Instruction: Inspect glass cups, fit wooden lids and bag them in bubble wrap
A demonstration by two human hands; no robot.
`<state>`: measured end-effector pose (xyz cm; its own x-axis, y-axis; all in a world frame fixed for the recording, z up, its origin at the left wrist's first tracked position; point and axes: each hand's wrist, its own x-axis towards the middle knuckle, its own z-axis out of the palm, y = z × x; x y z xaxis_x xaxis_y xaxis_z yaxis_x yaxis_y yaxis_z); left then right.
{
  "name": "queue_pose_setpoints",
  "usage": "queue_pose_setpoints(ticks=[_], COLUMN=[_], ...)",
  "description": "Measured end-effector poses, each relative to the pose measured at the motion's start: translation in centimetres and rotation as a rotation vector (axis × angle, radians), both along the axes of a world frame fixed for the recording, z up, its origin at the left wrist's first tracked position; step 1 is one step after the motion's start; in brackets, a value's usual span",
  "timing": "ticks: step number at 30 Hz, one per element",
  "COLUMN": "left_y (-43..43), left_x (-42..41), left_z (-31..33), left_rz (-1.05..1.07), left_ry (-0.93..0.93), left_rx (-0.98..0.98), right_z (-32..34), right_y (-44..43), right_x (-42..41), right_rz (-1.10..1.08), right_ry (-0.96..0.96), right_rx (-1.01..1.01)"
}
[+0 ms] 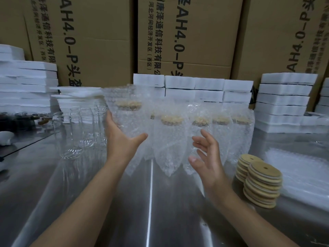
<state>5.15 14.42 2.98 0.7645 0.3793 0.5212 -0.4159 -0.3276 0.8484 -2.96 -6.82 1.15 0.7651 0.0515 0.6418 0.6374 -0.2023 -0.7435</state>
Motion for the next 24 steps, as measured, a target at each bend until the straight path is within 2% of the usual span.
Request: queue_pose_setpoints(ticks=[11, 18, 21, 24], left_y=[-1.5, -1.2, -1.0, 0.2], left_x=[4.3, 4.7, 3.3, 1.1], left_z=[-3.2, -4.8, -3.7, -3.6], left_rz=[-0.047, -0.032, -0.082, -0.164], left_ry=[0.044, 0.087, 0.216, 0.415], left_rx=[-0.009, 0.019, -0.047, -0.106], right_z=[0.4, 0.1, -0.5, -0.1], right_y=[-0.5, -0.4, -0.4, -0.8], right_x=[0.1, 0.0, 0.3, 0.9], right_rz=[-0.008, -0.030, -0.081, -0.169], right_ry=[-0.006, 0.023, 0.050, 0.164], right_rx=[0.055, 0.006, -0.058, -0.101])
